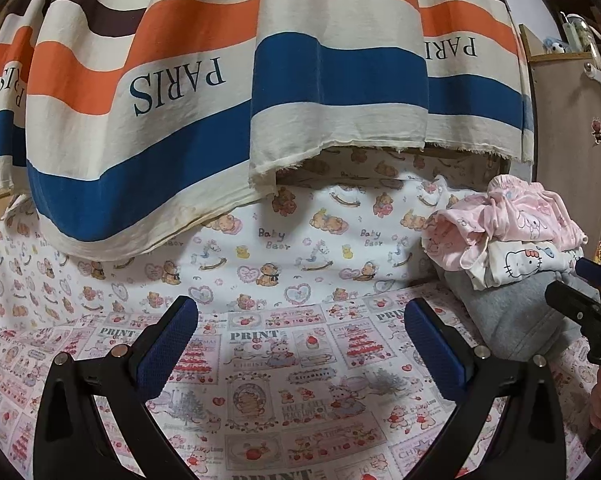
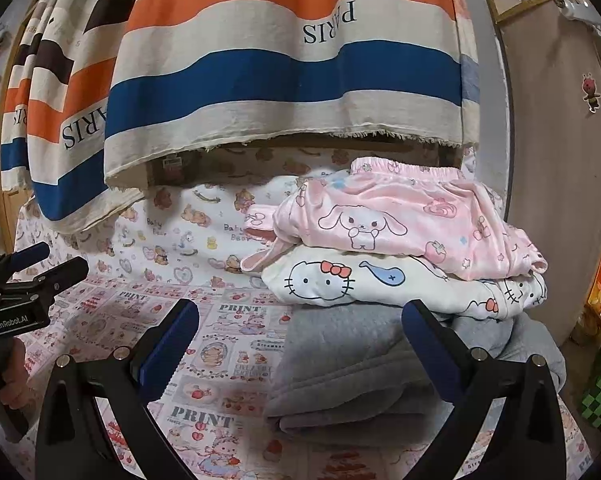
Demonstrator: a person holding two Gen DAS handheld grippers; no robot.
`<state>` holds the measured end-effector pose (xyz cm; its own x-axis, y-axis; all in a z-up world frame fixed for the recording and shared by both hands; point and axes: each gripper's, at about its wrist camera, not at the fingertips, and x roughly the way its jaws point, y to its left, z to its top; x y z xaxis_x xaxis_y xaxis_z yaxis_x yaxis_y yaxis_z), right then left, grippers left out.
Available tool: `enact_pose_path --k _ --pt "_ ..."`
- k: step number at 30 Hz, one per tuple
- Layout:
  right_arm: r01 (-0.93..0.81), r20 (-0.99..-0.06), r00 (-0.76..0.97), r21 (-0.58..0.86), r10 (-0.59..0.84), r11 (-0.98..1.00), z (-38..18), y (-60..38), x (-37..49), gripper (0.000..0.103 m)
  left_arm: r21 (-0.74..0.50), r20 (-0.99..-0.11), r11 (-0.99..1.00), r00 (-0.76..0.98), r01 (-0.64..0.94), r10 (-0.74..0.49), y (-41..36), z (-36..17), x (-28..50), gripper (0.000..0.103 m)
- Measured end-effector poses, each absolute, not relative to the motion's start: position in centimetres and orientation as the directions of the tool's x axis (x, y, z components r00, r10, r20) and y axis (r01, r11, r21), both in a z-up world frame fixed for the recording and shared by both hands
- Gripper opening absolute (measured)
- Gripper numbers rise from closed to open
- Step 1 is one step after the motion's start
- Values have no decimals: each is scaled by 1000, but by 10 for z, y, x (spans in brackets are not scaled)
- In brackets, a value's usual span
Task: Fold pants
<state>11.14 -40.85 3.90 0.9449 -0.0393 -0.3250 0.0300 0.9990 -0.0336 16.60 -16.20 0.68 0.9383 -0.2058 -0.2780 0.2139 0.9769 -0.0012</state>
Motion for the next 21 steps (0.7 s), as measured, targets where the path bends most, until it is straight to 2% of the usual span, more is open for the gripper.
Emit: enact_pose_path --k 21 --pt "31 -336 941 -19 -35 999 39 -410 113 102 -2 -280 977 938 215 -207 -160 7 166 102"
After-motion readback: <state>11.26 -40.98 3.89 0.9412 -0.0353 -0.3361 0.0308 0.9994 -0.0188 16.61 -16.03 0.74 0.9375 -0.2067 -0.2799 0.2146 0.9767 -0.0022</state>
